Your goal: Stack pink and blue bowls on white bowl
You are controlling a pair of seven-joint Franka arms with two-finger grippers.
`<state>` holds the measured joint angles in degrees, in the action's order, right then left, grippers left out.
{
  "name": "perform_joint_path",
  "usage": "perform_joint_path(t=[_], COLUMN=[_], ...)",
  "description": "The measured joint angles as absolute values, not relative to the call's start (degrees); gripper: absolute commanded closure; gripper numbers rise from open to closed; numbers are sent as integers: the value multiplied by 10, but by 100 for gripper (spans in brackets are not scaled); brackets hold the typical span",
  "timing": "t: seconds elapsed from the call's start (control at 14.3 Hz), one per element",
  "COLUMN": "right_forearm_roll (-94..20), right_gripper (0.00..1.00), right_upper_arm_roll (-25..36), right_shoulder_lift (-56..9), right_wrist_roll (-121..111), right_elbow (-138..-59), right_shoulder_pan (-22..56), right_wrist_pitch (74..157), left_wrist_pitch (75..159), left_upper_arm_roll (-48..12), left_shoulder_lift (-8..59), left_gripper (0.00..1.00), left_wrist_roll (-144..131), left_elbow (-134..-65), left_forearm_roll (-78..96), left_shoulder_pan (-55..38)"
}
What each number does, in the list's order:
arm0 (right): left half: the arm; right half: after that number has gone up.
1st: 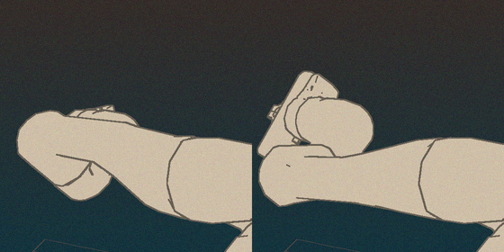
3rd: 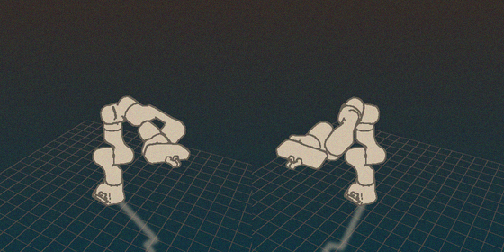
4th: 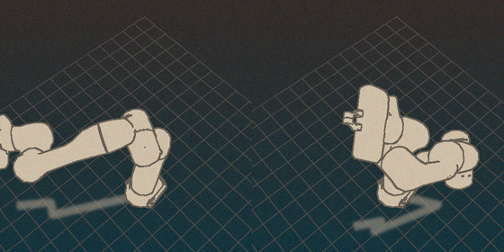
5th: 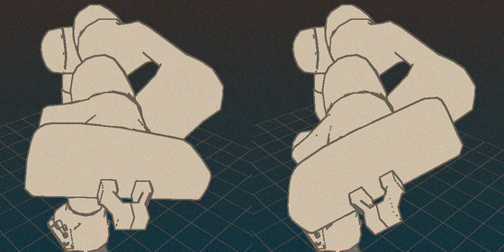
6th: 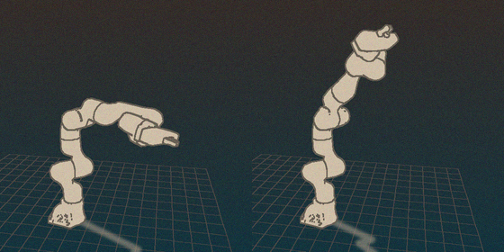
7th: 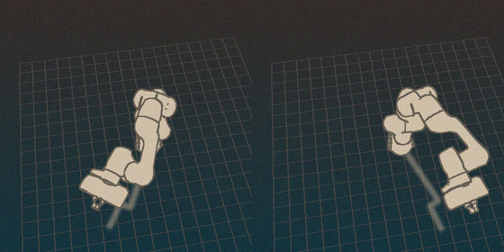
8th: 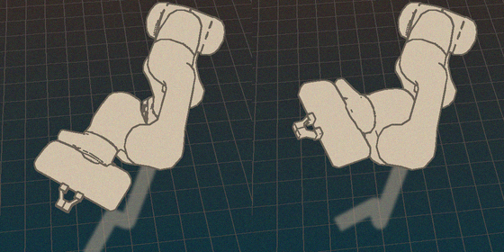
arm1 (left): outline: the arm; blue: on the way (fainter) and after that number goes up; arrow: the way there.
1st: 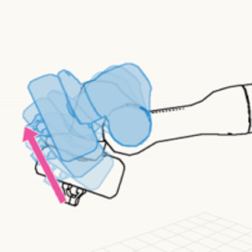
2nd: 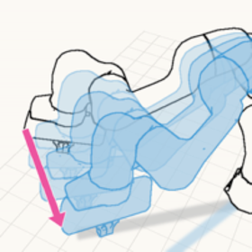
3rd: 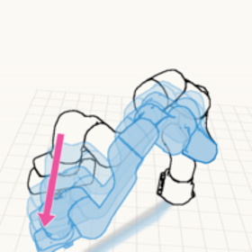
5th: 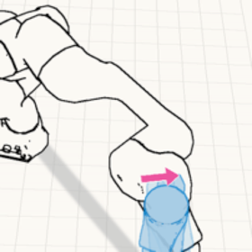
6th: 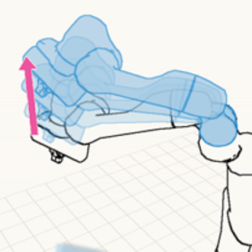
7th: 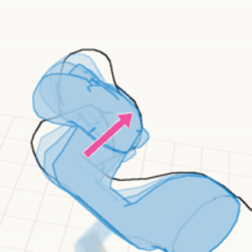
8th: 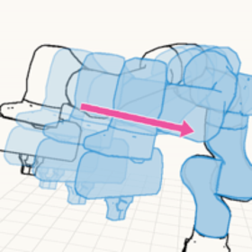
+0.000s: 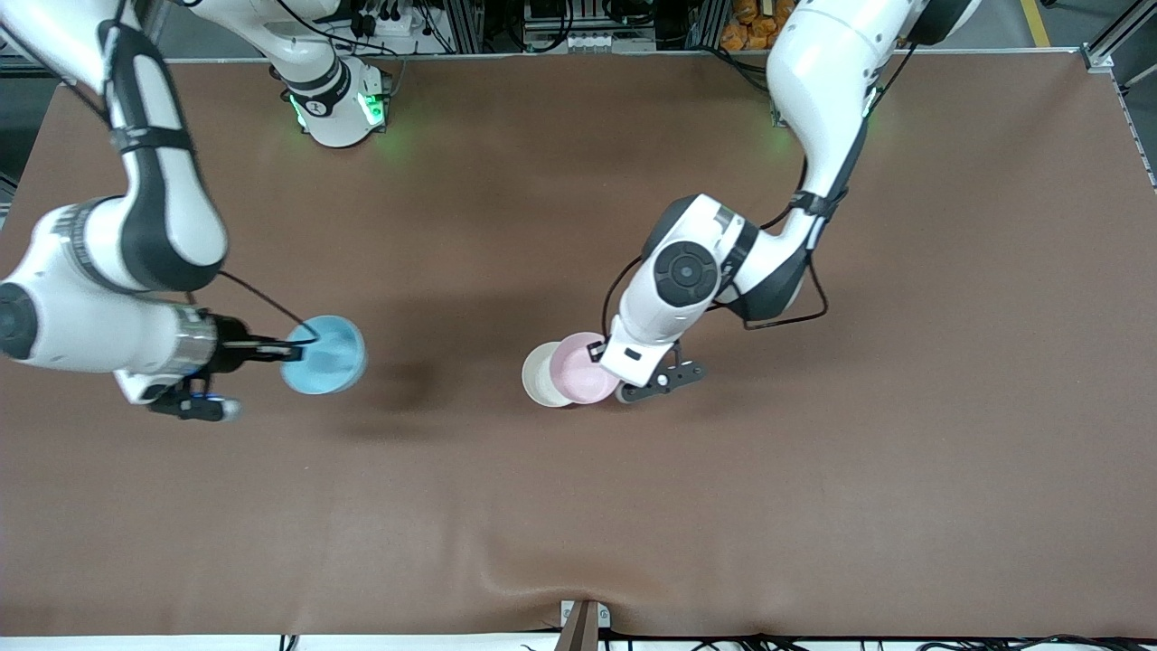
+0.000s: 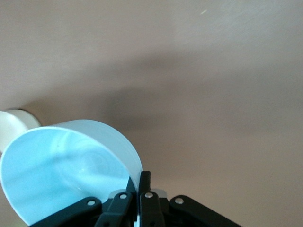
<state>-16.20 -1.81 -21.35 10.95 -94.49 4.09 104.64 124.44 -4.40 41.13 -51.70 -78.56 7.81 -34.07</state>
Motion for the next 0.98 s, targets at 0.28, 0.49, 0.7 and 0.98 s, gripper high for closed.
perform_joint_path(t=[0.28, 0.49, 0.7, 0.98], right_forearm_roll=[-188, -230, -249, -255], right_gripper=[100, 100, 100, 100], right_upper_arm_roll=[-18, -18, -18, -18], right_shoulder_lift=[-215, -218, -226, -233], right_wrist_roll=[223, 259, 291, 328], right_elbow=[-951, -957, -963, -975], right_shoulder_pan=[98, 107, 126, 163], right_wrist_pitch=[1054, 1062, 1089, 1126], left_wrist_pitch=[1297, 1325, 1339, 1342], left_upper_arm_roll=[-44, -44, -44, -44], left_shoulder_lift=[436, 451, 463, 466], left_gripper=[100, 100, 100, 100], left_wrist_roll=[-518, -518, -518, -518], left_elbow=[-781, -781, -781, -781], left_forearm_roll=[84, 84, 84, 84], left_shoulder_pan=[-357, -367, -375, -381])
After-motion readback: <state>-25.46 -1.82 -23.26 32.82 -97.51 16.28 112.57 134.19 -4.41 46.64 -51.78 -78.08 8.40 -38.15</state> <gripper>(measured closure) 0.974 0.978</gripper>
